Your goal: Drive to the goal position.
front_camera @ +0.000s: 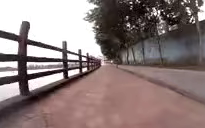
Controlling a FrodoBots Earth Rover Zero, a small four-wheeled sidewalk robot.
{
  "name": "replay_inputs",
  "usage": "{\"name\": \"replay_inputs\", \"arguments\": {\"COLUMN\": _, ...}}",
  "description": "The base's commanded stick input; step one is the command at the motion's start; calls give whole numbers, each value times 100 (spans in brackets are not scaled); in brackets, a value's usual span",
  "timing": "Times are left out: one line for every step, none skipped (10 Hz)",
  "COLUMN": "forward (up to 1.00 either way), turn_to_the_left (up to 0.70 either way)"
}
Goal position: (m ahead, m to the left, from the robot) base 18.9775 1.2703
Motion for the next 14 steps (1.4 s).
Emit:
{"name": "replay_inputs", "arguments": {"forward": 100, "turn_to_the_left": 0}}
{"name": "replay_inputs", "arguments": {"forward": 100, "turn_to_the_left": 0}}
{"name": "replay_inputs", "arguments": {"forward": 100, "turn_to_the_left": 0}}
{"name": "replay_inputs", "arguments": {"forward": 100, "turn_to_the_left": 0}}
{"name": "replay_inputs", "arguments": {"forward": 100, "turn_to_the_left": 0}}
{"name": "replay_inputs", "arguments": {"forward": 100, "turn_to_the_left": 0}}
{"name": "replay_inputs", "arguments": {"forward": 100, "turn_to_the_left": -22}}
{"name": "replay_inputs", "arguments": {"forward": 100, "turn_to_the_left": -40}}
{"name": "replay_inputs", "arguments": {"forward": 100, "turn_to_the_left": -23}}
{"name": "replay_inputs", "arguments": {"forward": 100, "turn_to_the_left": 0}}
{"name": "replay_inputs", "arguments": {"forward": 100, "turn_to_the_left": 0}}
{"name": "replay_inputs", "arguments": {"forward": 100, "turn_to_the_left": 0}}
{"name": "replay_inputs", "arguments": {"forward": 100, "turn_to_the_left": 0}}
{"name": "replay_inputs", "arguments": {"forward": 100, "turn_to_the_left": 0}}
